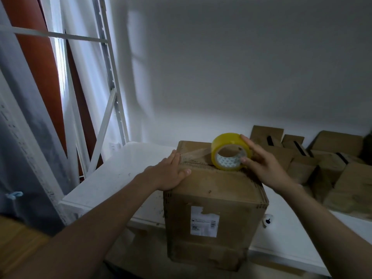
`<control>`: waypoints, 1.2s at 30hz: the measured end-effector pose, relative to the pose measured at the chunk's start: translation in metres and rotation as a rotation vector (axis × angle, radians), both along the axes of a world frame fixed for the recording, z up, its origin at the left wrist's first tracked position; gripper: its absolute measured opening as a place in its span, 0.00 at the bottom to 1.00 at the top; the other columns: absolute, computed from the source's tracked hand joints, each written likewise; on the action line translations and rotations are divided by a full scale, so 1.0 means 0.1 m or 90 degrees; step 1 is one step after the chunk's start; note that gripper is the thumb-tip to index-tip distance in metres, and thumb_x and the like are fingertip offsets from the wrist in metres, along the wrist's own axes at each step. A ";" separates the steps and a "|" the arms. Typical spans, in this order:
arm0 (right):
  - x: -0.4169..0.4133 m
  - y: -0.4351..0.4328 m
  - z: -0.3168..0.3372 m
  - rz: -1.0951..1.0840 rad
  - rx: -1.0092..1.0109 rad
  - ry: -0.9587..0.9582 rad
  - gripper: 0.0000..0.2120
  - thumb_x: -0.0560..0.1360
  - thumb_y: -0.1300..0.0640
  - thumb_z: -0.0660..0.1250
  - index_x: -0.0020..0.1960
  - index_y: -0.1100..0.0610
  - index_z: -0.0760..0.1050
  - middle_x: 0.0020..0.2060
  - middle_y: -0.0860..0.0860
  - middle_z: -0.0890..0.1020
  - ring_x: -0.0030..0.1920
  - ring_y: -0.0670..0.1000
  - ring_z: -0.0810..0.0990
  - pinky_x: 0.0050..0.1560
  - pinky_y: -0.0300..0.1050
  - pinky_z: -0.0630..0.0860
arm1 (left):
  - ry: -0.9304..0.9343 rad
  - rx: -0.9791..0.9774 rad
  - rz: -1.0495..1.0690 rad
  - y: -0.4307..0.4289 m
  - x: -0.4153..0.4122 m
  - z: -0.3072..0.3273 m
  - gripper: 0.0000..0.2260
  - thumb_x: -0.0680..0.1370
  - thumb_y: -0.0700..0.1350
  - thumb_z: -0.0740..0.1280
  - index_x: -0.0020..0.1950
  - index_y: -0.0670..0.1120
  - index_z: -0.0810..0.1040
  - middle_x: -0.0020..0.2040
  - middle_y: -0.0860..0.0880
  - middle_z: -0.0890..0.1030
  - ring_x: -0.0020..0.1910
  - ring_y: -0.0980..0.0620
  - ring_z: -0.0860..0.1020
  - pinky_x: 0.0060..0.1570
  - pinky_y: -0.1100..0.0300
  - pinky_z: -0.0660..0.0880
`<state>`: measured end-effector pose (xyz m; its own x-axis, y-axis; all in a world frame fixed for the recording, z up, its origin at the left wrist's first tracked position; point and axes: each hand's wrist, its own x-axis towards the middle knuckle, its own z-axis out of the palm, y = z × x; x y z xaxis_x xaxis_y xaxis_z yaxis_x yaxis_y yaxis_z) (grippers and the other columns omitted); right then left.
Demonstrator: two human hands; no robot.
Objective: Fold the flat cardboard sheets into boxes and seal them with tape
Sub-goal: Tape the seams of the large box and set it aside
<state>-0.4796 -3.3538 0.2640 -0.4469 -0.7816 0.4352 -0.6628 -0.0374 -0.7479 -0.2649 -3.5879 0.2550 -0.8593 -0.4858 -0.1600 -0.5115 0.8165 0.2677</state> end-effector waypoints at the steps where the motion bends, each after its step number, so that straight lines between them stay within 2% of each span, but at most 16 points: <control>1: 0.03 0.00 -0.04 -0.018 -0.011 0.007 0.29 0.79 0.51 0.66 0.77 0.39 0.62 0.67 0.43 0.73 0.63 0.40 0.77 0.61 0.41 0.78 | -0.010 -0.009 0.000 -0.01 0.01 0.01 0.38 0.82 0.67 0.49 0.82 0.47 0.39 0.83 0.50 0.39 0.82 0.46 0.49 0.77 0.38 0.56; 4: 0.08 -0.10 -0.08 -0.043 -0.023 0.046 0.29 0.80 0.51 0.65 0.79 0.41 0.62 0.63 0.46 0.75 0.60 0.51 0.79 0.62 0.55 0.78 | -0.041 -0.042 0.006 -0.08 0.07 0.10 0.38 0.81 0.68 0.48 0.83 0.48 0.40 0.83 0.50 0.40 0.82 0.47 0.47 0.77 0.37 0.53; 6: 0.16 -0.22 -0.09 -0.032 -0.031 0.040 0.29 0.81 0.54 0.66 0.79 0.41 0.62 0.62 0.48 0.75 0.60 0.50 0.79 0.62 0.57 0.77 | -0.072 -0.110 0.003 -0.12 0.13 0.17 0.39 0.80 0.70 0.46 0.83 0.48 0.40 0.83 0.50 0.40 0.82 0.49 0.45 0.78 0.37 0.46; 9: 0.33 -0.44 -0.11 -0.012 -0.042 0.055 0.29 0.81 0.57 0.67 0.78 0.40 0.63 0.61 0.49 0.76 0.61 0.48 0.78 0.63 0.55 0.77 | -0.090 -0.161 -0.015 -0.10 0.20 0.19 0.45 0.76 0.75 0.41 0.83 0.47 0.40 0.83 0.49 0.40 0.82 0.52 0.42 0.78 0.40 0.38; 12: 0.39 -0.56 -0.06 -0.001 -0.028 0.058 0.30 0.81 0.57 0.67 0.78 0.37 0.63 0.59 0.49 0.75 0.59 0.48 0.78 0.63 0.54 0.76 | -0.070 -0.130 -0.015 -0.07 0.17 0.14 0.59 0.61 0.82 0.32 0.83 0.46 0.42 0.83 0.47 0.40 0.81 0.51 0.41 0.78 0.40 0.38; 14: 0.37 -0.55 0.01 0.004 -0.008 0.064 0.30 0.81 0.57 0.68 0.77 0.37 0.64 0.57 0.52 0.76 0.58 0.50 0.78 0.63 0.53 0.76 | -0.065 -0.129 -0.004 -0.06 0.13 0.11 0.56 0.65 0.81 0.36 0.83 0.46 0.42 0.83 0.47 0.39 0.81 0.51 0.40 0.78 0.40 0.38; 16: 0.34 -0.52 0.14 0.005 0.012 0.123 0.30 0.79 0.59 0.70 0.75 0.37 0.66 0.55 0.53 0.76 0.57 0.50 0.76 0.63 0.51 0.75 | -0.063 -0.130 0.004 -0.06 0.11 0.09 0.49 0.71 0.77 0.41 0.83 0.46 0.42 0.83 0.47 0.39 0.81 0.51 0.39 0.77 0.38 0.38; 17: 0.33 -0.49 0.21 0.006 0.016 0.161 0.30 0.78 0.60 0.71 0.74 0.38 0.68 0.55 0.52 0.76 0.56 0.49 0.76 0.61 0.49 0.75 | -0.063 -0.129 0.003 -0.05 0.11 0.09 0.49 0.72 0.77 0.42 0.83 0.46 0.41 0.83 0.47 0.38 0.81 0.51 0.39 0.77 0.38 0.38; 20: 0.20 -0.40 0.41 0.000 0.040 0.271 0.29 0.75 0.64 0.73 0.70 0.39 0.75 0.54 0.47 0.75 0.54 0.45 0.75 0.50 0.38 0.74 | -0.064 -0.131 0.001 -0.08 0.14 0.09 0.57 0.63 0.82 0.36 0.83 0.46 0.41 0.83 0.48 0.38 0.81 0.51 0.39 0.77 0.37 0.38; 21: 0.16 -0.37 0.45 -0.001 0.061 0.277 0.29 0.74 0.64 0.73 0.69 0.39 0.76 0.55 0.46 0.75 0.54 0.45 0.75 0.47 0.35 0.72 | -0.062 -0.128 0.001 -0.09 0.15 0.09 0.61 0.59 0.83 0.33 0.83 0.46 0.41 0.83 0.48 0.38 0.81 0.51 0.39 0.77 0.36 0.38; 23: 0.13 -0.31 0.46 0.006 0.074 0.225 0.29 0.74 0.65 0.73 0.67 0.37 0.76 0.55 0.46 0.75 0.55 0.45 0.75 0.49 0.34 0.74 | -0.058 -0.129 -0.003 -0.08 0.14 0.08 0.66 0.54 0.85 0.30 0.83 0.46 0.41 0.83 0.48 0.38 0.81 0.51 0.38 0.77 0.37 0.37; 27: 0.16 -0.34 0.37 -0.011 0.036 0.184 0.28 0.77 0.64 0.72 0.66 0.36 0.75 0.56 0.47 0.76 0.58 0.46 0.75 0.56 0.42 0.77 | -0.071 -0.131 0.003 -0.10 0.08 0.07 0.64 0.56 0.84 0.32 0.83 0.45 0.40 0.82 0.46 0.37 0.81 0.50 0.37 0.76 0.37 0.36; 30: 0.14 -0.41 0.34 -0.023 0.020 0.168 0.24 0.79 0.62 0.69 0.68 0.38 0.75 0.58 0.48 0.77 0.59 0.47 0.76 0.60 0.47 0.77 | -0.075 -0.145 0.006 -0.02 0.02 0.10 0.54 0.69 0.81 0.41 0.83 0.44 0.41 0.83 0.45 0.39 0.81 0.48 0.38 0.77 0.38 0.36; 34: 0.16 -0.48 0.36 -0.011 0.026 0.193 0.21 0.80 0.58 0.69 0.68 0.39 0.75 0.59 0.47 0.77 0.60 0.45 0.75 0.59 0.42 0.76 | -0.045 -0.098 -0.040 0.20 -0.14 0.09 0.49 0.74 0.77 0.45 0.83 0.44 0.41 0.82 0.44 0.38 0.81 0.48 0.37 0.78 0.43 0.37; 36: 0.17 -0.50 0.43 -0.001 0.061 0.254 0.22 0.80 0.57 0.69 0.69 0.37 0.73 0.58 0.47 0.75 0.57 0.46 0.74 0.57 0.41 0.74 | -0.031 -0.086 -0.043 0.20 -0.17 0.07 0.48 0.75 0.77 0.45 0.83 0.44 0.40 0.82 0.44 0.37 0.81 0.48 0.37 0.78 0.44 0.38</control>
